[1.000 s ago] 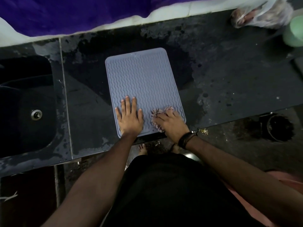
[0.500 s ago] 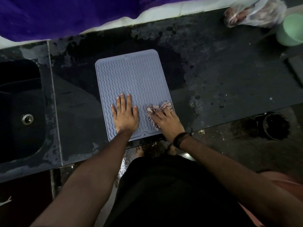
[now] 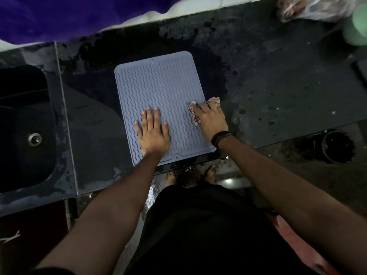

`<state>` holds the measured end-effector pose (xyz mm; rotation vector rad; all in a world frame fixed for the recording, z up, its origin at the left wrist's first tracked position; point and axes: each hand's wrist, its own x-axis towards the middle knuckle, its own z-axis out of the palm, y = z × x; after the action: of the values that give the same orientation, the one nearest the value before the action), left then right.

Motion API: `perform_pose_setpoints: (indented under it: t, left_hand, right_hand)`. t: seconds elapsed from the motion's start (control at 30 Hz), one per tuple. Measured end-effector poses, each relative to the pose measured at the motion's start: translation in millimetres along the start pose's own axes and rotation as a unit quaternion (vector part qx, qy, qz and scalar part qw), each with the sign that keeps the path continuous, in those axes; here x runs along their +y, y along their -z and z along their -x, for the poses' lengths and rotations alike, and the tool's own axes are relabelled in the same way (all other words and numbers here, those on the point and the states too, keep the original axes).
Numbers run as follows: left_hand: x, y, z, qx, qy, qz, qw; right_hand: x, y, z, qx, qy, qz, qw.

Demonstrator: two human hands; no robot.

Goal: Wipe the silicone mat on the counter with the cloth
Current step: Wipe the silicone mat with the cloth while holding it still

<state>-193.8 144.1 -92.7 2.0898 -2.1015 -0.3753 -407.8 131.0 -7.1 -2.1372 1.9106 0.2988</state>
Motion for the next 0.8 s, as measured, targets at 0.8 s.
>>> perform_pose_setpoints:
  t: [0.8]
  left_hand:
    - [1.5,4.4,-0.9,-0.006,0.000,0.012,1.000]
  right_hand:
    - [-51.2,-32.2,99.4,0.016,0.110,0.051,0.992]
